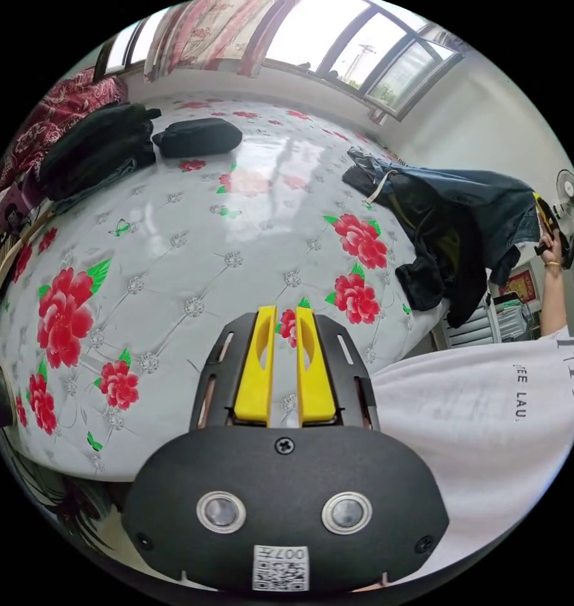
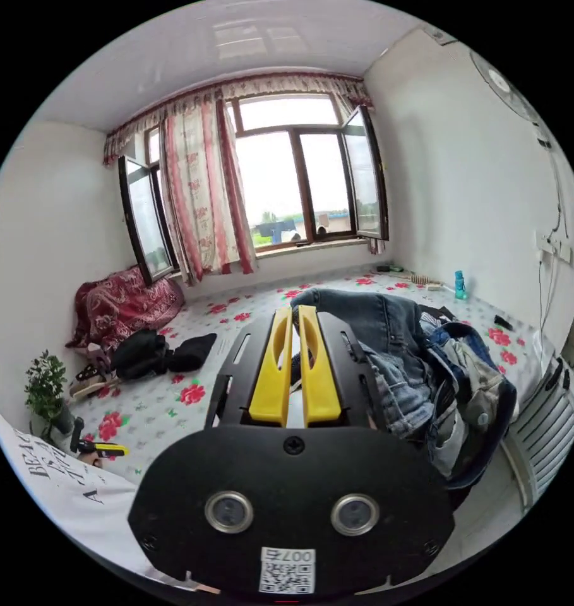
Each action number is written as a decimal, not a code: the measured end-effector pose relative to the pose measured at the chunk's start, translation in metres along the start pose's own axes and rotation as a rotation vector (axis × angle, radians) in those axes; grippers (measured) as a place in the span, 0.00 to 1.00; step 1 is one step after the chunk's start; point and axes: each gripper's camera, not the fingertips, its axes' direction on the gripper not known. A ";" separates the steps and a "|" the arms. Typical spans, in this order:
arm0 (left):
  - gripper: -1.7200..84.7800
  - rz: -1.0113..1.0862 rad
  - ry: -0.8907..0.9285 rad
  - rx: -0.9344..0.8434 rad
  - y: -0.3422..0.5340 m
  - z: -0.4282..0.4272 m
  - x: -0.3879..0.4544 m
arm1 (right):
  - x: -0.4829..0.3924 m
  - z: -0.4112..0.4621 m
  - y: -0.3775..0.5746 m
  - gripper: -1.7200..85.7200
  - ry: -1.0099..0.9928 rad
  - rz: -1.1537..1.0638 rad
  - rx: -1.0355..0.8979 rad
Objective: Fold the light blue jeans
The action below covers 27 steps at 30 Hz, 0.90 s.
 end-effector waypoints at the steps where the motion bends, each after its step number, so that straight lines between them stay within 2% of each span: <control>1: 0.09 0.007 0.004 0.024 0.003 -0.011 -0.004 | -0.035 0.014 -0.004 0.02 -0.011 -0.097 -0.044; 3: 0.11 0.015 0.026 0.056 0.007 -0.026 -0.009 | -0.093 0.039 0.003 0.02 -0.178 -0.216 -0.093; 5: 0.13 0.034 0.089 0.106 0.008 -0.043 -0.011 | -0.184 0.069 0.030 0.02 -0.508 -0.340 -0.122; 6: 0.13 0.041 0.107 0.121 0.007 -0.048 -0.011 | -0.210 0.077 0.040 0.02 -0.589 -0.373 -0.138; 8: 0.14 0.065 0.141 0.177 0.005 -0.065 -0.011 | -0.315 0.115 0.093 0.03 -0.905 -0.470 -0.274; 9: 0.15 0.067 0.141 0.191 0.005 -0.069 -0.012 | -0.339 0.125 0.108 0.03 -0.972 -0.471 -0.320; 11: 0.11 0.027 0.134 0.251 0.011 -0.085 -0.026 | -0.418 0.169 0.173 0.04 -1.138 -0.491 -0.557; 12: 0.08 0.002 0.129 0.257 0.014 -0.088 -0.033 | -0.430 0.178 0.187 0.04 -1.155 -0.472 -0.593; 13: 0.05 -0.077 0.046 0.197 0.022 -0.090 -0.049 | -0.443 0.193 0.211 0.04 -1.171 -0.425 -0.626; 14: 0.05 -0.177 -0.135 0.115 0.035 -0.088 -0.068 | -0.447 0.204 0.230 0.05 -1.146 -0.399 -0.653; 16: 0.08 -0.302 -0.262 0.061 0.065 -0.095 -0.101 | -0.441 0.221 0.254 0.05 -1.038 -0.436 -0.697; 19: 0.11 -0.458 -0.146 0.130 0.129 -0.129 -0.151 | -0.403 0.256 0.287 0.06 -0.704 -0.493 -0.750; 22: 0.12 -0.634 -0.089 0.214 0.181 -0.159 -0.181 | -0.350 0.300 0.309 0.08 -0.437 -0.430 -0.817; 24: 0.14 -0.642 -0.110 0.228 0.189 -0.169 -0.181 | -0.329 0.324 0.316 0.09 -0.332 -0.390 -0.842; 27: 0.17 -0.533 -0.110 0.214 0.167 -0.169 -0.168 | -0.322 0.364 0.328 0.10 -0.219 -0.391 -0.861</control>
